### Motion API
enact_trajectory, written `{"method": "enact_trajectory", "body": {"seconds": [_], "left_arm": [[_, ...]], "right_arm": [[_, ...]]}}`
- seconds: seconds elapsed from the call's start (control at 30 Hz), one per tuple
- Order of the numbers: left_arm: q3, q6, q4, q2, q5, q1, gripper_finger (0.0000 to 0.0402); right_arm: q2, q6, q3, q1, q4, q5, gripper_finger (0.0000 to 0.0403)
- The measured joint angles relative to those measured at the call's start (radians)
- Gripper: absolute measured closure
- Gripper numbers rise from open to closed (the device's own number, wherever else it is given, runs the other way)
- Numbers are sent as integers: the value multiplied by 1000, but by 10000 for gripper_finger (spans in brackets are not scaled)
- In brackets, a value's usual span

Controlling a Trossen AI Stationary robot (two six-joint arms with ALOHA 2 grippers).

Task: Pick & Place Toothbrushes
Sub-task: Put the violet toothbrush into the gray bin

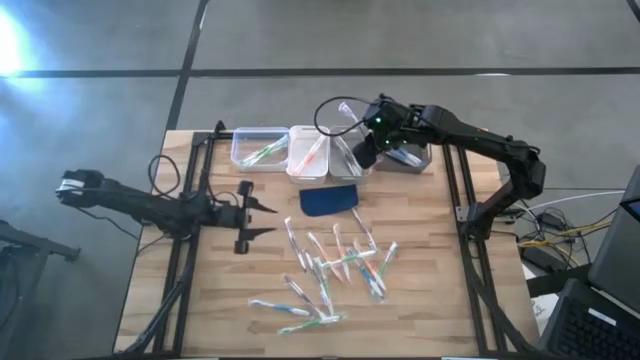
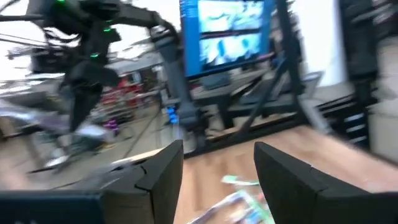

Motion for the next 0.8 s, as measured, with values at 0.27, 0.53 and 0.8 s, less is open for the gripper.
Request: {"method": "enact_trajectory", "body": {"seconds": [0.27,0.53,0.8], "left_arm": [[0,-16,-11,-38,51,0,199],[0,-10,-14,-38,49,0,200],[0,-9,-13,-38,48,0,200]], "right_arm": [[103,-38,-4,-28,38,-3,375],[198,-38,-4,-64,37,-13,374],[266,-35,-4,-93,62,-30,374]]}}
